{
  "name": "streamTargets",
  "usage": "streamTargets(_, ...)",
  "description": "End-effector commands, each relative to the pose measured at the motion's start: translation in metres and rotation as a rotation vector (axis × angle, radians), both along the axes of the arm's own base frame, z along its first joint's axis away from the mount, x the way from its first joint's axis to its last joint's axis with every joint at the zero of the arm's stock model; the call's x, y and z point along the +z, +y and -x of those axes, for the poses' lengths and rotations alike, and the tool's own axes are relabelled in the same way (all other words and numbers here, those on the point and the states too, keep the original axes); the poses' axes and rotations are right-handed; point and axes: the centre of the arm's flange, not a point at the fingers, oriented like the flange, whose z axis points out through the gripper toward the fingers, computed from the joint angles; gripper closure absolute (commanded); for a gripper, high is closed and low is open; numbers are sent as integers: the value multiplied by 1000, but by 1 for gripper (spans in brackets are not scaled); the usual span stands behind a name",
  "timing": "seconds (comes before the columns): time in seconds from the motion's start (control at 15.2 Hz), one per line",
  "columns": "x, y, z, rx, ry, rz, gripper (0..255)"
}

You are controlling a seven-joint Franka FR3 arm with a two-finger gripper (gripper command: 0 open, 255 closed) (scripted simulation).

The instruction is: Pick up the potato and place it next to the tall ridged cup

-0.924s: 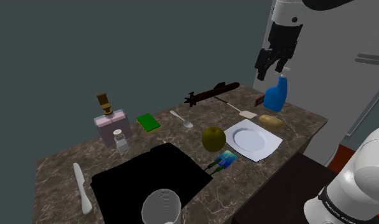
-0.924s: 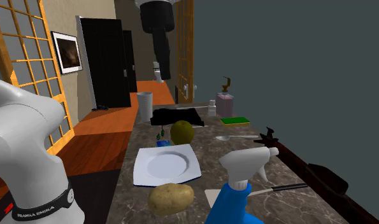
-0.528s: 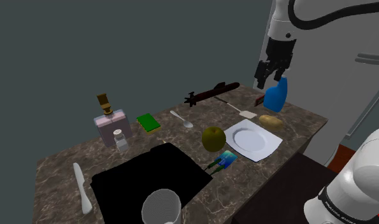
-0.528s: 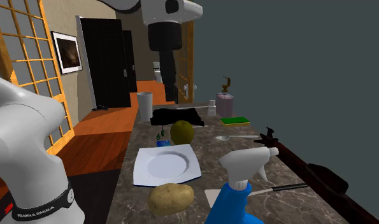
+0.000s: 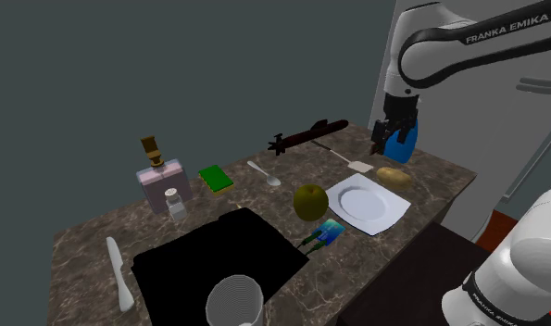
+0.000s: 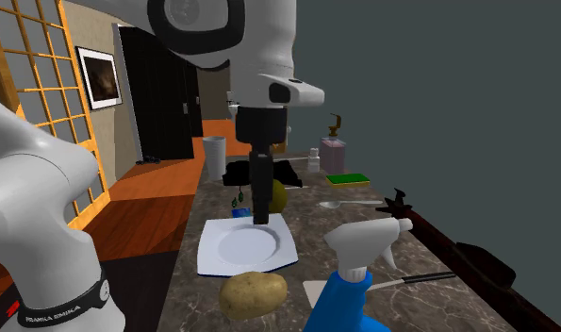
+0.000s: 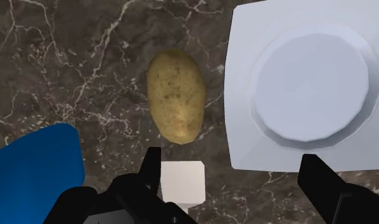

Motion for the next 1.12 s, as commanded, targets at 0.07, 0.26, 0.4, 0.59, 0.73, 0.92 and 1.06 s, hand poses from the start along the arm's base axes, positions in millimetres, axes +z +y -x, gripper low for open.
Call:
streamTargets(0.07,-34,-20,-5,-5,37,-11,0)
streamTargets(0.26,-70,-39,-8,-10,74,-22,0)
streamTargets(0.4,-91,-51,-9,-12,96,-29,0)
streamTargets(0.59,-107,-51,-7,-12,96,-29,0)
streamTargets(0.73,-117,-51,-5,-12,96,-29,0)
streamTargets(0.92,-131,-51,-3,-12,96,-29,0)
streamTargets(1.06,-131,-51,-3,-12,96,-29,0)
